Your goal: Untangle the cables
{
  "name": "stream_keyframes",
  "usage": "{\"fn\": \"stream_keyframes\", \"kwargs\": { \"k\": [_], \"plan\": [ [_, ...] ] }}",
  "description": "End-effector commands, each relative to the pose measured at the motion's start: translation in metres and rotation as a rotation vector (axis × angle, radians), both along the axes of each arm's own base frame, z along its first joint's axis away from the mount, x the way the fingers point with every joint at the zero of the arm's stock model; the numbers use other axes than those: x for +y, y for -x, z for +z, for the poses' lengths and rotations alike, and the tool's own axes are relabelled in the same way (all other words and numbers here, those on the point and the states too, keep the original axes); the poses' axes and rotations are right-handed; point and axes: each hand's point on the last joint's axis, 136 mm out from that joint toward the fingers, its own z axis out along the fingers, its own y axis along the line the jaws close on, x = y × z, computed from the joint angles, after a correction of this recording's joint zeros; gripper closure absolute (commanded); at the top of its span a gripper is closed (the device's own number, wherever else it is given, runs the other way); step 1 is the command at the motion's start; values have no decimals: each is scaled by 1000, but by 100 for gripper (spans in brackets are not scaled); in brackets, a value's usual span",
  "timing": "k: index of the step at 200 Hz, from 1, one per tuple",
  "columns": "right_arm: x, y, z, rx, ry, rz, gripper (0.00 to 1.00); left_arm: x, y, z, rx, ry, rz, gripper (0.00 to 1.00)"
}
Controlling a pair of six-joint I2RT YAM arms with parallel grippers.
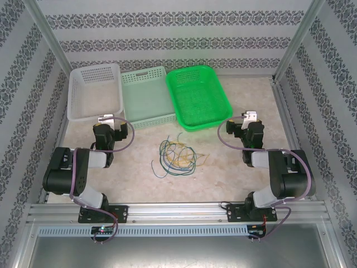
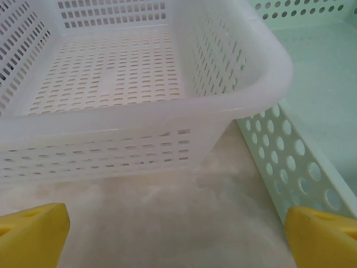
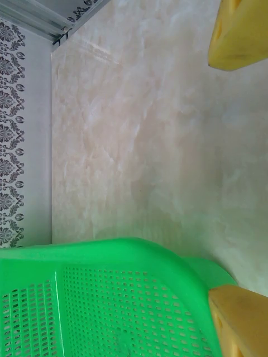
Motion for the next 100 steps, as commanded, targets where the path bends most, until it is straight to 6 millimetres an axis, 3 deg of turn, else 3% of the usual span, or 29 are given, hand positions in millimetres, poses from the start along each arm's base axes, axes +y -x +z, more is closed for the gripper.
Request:
{"fn": "stream_keyframes", "kwargs": {
  "k": [1, 100],
  "plan": [
    [3, -2, 2, -11, -5, 5, 2, -5, -1, -1, 3, 1, -22, 1],
    [2, -2, 1, -7, -25, 10, 2, -5, -1, -1, 3, 2, -24, 1]
  ]
}}
